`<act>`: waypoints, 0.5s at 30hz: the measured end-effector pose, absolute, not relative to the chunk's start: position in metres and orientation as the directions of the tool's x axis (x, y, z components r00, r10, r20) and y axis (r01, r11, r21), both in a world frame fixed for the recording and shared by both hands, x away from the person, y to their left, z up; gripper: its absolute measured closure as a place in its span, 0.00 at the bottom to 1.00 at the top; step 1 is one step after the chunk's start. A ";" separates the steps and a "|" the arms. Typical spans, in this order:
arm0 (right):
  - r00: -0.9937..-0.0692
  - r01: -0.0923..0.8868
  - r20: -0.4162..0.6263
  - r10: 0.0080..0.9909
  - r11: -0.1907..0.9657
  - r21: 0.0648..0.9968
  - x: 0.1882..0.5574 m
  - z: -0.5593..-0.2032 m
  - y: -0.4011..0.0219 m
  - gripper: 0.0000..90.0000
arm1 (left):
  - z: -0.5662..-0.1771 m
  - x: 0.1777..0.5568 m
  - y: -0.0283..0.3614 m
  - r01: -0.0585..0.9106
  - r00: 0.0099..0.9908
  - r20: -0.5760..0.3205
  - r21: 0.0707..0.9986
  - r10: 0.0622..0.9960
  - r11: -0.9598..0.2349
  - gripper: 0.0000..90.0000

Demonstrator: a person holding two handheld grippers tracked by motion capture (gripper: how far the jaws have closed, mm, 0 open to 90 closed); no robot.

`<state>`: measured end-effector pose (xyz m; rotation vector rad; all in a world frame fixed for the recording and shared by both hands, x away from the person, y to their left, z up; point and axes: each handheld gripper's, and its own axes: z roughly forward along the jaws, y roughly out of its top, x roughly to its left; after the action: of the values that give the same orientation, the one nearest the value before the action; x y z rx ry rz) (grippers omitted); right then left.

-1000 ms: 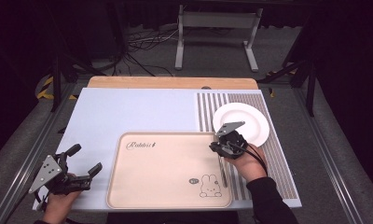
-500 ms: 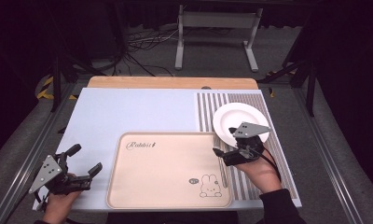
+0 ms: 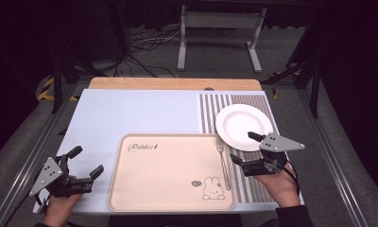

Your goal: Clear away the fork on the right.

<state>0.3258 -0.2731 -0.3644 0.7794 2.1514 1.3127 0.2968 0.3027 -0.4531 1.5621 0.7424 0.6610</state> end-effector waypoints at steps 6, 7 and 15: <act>-0.706 0.148 -0.129 0.696 0.324 0.934 0.315 -0.374 -0.289 0.03 | -0.453 0.297 0.303 0.087 0.630 -0.001 0.994 0.777 -0.069 0.00; -0.705 0.140 -0.127 0.698 0.312 0.940 0.314 -0.377 -0.292 0.03 | -0.453 0.297 0.303 0.087 0.631 0.000 0.994 0.776 -0.071 0.00; -0.655 0.146 -0.131 0.744 0.295 0.944 0.308 -0.398 -0.315 0.03 | -0.453 0.297 0.303 0.085 0.630 0.000 0.994 0.777 -0.068 0.00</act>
<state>0.3079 -0.3149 -0.3982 0.7905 2.0009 1.3722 0.2967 0.3028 -0.4530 1.5567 0.7425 0.6648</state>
